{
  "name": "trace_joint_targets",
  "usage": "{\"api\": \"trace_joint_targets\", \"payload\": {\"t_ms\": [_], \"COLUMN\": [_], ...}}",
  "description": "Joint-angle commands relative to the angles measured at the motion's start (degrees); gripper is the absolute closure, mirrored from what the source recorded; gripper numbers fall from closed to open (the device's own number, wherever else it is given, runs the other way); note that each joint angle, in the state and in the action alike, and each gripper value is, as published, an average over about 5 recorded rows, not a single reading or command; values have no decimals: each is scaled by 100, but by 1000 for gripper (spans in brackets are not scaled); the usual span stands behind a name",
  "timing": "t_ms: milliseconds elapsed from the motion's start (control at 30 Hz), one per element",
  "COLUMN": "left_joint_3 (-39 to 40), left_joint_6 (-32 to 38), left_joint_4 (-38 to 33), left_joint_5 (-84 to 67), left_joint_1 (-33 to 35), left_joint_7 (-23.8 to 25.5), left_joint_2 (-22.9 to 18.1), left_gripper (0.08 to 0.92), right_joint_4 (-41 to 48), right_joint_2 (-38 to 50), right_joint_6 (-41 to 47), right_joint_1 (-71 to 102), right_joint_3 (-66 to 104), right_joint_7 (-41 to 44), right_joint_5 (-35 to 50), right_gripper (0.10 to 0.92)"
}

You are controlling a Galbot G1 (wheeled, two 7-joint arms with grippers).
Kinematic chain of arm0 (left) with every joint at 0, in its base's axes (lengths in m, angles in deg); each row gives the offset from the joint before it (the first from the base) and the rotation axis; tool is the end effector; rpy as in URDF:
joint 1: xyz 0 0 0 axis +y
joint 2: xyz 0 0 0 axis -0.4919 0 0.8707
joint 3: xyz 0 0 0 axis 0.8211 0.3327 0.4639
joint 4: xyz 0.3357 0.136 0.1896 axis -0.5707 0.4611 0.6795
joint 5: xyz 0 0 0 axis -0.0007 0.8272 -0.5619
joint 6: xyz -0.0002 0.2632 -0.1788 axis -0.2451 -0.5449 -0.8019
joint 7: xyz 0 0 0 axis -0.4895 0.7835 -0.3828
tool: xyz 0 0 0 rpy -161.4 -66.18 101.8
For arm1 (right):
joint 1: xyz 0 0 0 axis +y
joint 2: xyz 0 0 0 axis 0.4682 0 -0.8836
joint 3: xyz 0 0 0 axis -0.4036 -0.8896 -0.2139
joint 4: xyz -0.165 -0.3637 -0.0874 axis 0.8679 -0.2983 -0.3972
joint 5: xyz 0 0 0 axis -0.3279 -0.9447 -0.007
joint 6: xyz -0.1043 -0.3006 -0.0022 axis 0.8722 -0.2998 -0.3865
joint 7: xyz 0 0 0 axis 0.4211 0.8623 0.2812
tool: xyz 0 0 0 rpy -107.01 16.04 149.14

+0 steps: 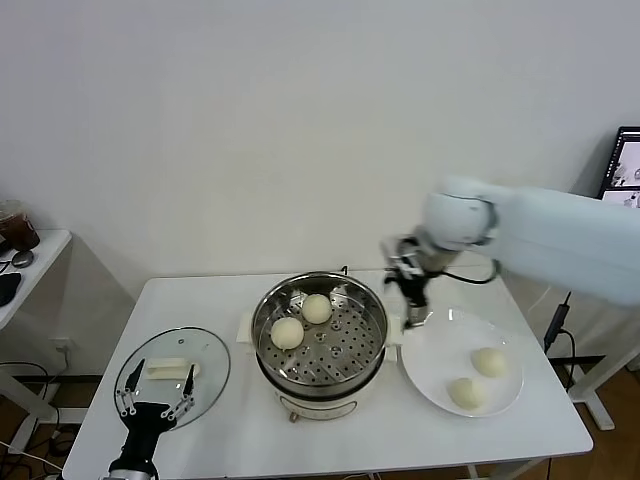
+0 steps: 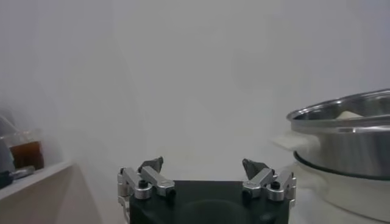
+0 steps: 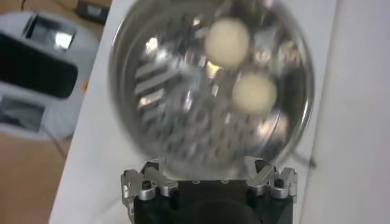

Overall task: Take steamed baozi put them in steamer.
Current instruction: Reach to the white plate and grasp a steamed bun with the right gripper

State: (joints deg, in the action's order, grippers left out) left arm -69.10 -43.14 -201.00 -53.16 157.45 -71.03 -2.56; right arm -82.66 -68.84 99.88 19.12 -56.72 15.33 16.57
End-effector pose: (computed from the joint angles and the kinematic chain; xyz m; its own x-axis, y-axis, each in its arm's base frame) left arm 0.0669 0.1255 -0.3893 -0.9994 0.0039 -0.0350 -0.0049 0.9690 0.2471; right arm 0.4859 -0.0794 -0.0129 -0.1465 -0.1562 0.9768 -0.9451 -0.2693 -0.1848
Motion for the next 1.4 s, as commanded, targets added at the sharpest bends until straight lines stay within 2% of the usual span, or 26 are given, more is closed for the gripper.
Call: {"api": "trace_joint_targets", "payload": {"t_ms": [33, 267, 500, 1400], "left_joint_3": [27, -45, -113, -199], "left_joint_6": [7, 1, -3, 48], "left_joint_4": [23, 10, -25, 5], "left_joint_5": [41, 77, 110, 152], "left_joint_1": [17, 76, 137, 180], "left_joint_7": [3, 4, 2, -33], "left_joint_2": [-7, -34, -77, -94], "left_gripper": [177, 177, 177, 177], "right_joint_4": [-425, -161, 204, 990], "right_joint_2": [2076, 2248, 1935, 1134], "right_joint_6": [-936, -1031, -1067, -1040], "right_joint_1": [1409, 3472, 4290, 4827], "right_joint_3": [879, 2294, 2746, 3065], "right_joint_7": [610, 393, 247, -25], "right_joint_5": [-1775, -2353, -2523, -2508], "right_gripper": [203, 203, 203, 214]}}
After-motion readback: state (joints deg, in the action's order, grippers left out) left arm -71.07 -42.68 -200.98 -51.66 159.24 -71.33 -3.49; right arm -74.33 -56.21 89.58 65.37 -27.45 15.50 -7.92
